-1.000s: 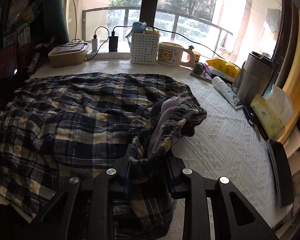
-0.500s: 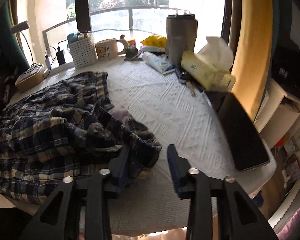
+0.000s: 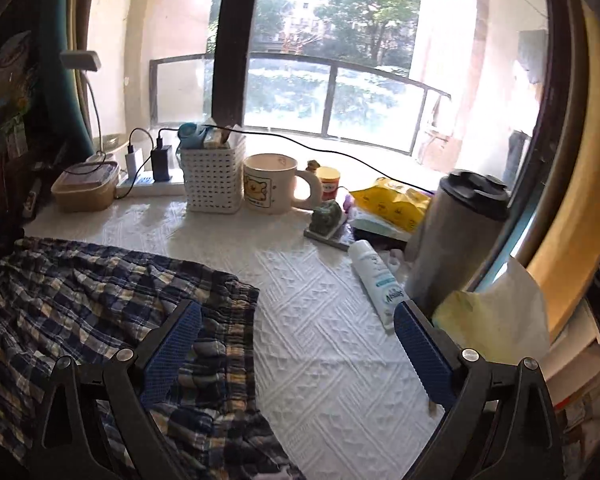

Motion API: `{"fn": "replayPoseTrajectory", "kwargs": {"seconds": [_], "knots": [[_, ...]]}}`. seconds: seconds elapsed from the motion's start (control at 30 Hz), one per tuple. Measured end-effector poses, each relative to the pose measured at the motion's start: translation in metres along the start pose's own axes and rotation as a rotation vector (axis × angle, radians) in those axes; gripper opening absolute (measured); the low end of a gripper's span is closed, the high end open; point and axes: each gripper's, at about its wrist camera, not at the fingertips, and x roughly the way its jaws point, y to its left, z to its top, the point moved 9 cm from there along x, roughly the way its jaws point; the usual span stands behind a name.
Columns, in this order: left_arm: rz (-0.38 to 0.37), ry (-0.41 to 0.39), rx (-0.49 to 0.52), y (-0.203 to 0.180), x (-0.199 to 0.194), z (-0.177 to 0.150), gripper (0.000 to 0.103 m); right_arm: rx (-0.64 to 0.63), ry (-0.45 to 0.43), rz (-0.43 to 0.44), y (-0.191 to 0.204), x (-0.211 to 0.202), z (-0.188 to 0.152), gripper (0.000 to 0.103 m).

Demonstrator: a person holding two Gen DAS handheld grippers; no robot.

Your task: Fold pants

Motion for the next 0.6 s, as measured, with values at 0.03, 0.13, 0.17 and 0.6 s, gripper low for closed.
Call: {"fn": "replayPoseTrajectory", "kwargs": {"seconds": [0.03,0.13,0.17,0.6], "knots": [[-0.009,0.012,-0.006,0.002,0.005,-0.001,0.102,-0.012,0.021,0.013,0.004,0.014,0.002,0.095],[-0.049,0.044,-0.033,0.007,0.021,-0.002,0.101,-0.014,0.086,0.077,0.014,0.052,0.006,0.087],[-0.059,0.06,-0.049,0.009,0.027,-0.004,0.101,0.0,0.117,0.103,0.015,0.063,0.006,0.087],[-0.093,0.13,0.091,-0.028,0.045,-0.019,0.036,0.039,0.285,0.256,0.037,0.127,-0.016,0.07]]}}
